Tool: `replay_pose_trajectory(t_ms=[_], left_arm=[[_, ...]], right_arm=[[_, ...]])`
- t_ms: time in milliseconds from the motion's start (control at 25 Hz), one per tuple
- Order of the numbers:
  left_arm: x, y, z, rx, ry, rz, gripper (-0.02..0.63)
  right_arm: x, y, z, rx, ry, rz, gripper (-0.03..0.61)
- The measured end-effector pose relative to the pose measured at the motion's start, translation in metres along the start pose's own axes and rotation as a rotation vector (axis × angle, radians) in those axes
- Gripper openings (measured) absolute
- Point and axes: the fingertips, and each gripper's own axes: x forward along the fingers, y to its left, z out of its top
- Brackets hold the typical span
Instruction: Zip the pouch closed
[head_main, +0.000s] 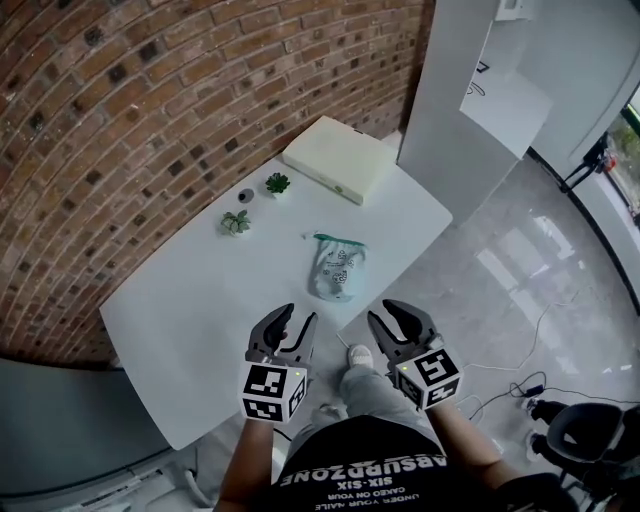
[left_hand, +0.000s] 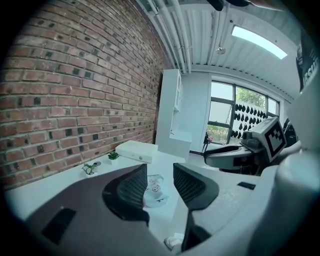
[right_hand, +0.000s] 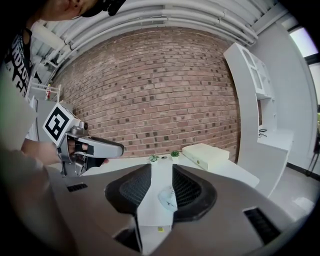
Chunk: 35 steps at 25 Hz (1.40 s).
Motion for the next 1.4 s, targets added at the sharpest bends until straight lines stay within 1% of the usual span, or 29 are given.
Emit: replay_pose_trajectory(t_ms=[440,760,1040,1240,1400], left_arm=[[0.072,0.015,0.016,-0.025,0.040,0.052,0.146],[0.112,0.026,0.015,-0.086,0.064,0.095,0.146],[0.125,0.044,0.003,-0.128,0.106,0.112,0.146],[0.138,0.058,-0.007,-0.115,0.152,0.101,0.146],[0.154,0.067,-0.008,-0.051,0.192,0.081,0.146]], right_arm=[[0.039,-0.064,0.001,-0.042,0.065,0.105,0.117],[0.070,-0.108,-0.012,-0.068,0.121,0.179,0.117],[0.089,-0.117,-0.016,-0.076,0.140,0.222,0.117],[0.100,-0.108,-0.022,-0.079,0.163,0.241,0.117],[0.109,-0.107,-0.022,-0.089,0.188,0.260,0.117]])
